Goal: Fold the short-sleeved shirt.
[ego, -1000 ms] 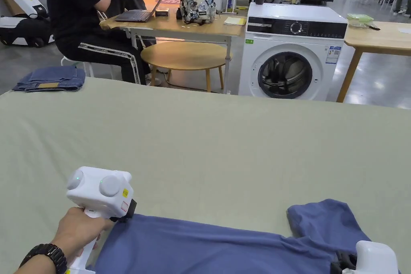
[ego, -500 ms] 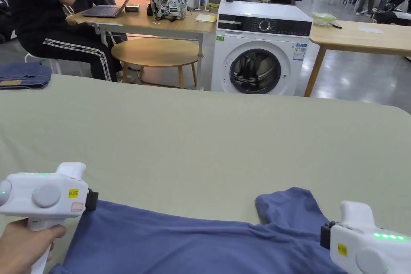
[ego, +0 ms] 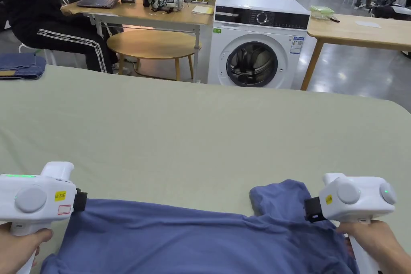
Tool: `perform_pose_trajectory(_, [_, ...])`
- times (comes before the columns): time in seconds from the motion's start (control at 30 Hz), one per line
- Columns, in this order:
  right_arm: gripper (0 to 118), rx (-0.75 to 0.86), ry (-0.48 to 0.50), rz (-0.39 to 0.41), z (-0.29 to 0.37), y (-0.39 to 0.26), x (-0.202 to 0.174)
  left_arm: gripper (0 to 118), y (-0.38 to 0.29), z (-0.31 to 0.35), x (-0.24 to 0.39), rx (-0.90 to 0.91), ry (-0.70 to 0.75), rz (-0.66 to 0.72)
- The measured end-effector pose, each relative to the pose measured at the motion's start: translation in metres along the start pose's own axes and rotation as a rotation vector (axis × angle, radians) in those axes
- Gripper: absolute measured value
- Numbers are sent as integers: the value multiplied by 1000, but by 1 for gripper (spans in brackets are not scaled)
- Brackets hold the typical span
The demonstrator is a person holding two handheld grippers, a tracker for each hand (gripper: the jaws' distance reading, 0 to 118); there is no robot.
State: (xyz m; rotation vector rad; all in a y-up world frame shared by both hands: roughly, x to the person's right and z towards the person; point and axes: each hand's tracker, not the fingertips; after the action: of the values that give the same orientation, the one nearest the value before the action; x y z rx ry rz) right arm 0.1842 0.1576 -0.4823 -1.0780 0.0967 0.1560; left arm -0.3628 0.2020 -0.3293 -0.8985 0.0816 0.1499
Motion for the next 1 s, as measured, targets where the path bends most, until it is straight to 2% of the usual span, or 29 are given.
perform_pose_trajectory(0.13, [71, -76, 12, -28, -28, 4, 9, 0, -1, 0, 0, -8, 2, 2])
perform_pose_trajectory(0.27, [60, -52, 8, -77, -27, 1, 9, 0, -2, -1, 2, -18, 11, -16])
perform_pose_trajectory(0.3, [50, -44, 3, -72, -25, 0, 7, 0, -2, -1, 2, -19, 12, -19])
perform_pose_trajectory(0.37, [0, -15, -26, -41, -22, 0, 6, 0, -2, -2, 2, -20, 14, -23])
perform_pose_trajectory(0.5, [0, -18, -2, -49, -17, -3, 5, 0, -3, -3, 1, -20, 12, -8])
perform_pose_trajectory(0.6, [0, 22, 24, -84, 1, -11, 6, 0, -3, 1, -3, -14, 6, 3])
perform_pose_trajectory(0.8, [0, 122, 58, -101, 43, -31, 10, 0, -6, 18, -12, 14, -10, 34])
perform_pose_trajectory(1.0, [0, 204, 46, -84, 101, -65, 11, 0, -16, 50, -20, 64, -32, 36])
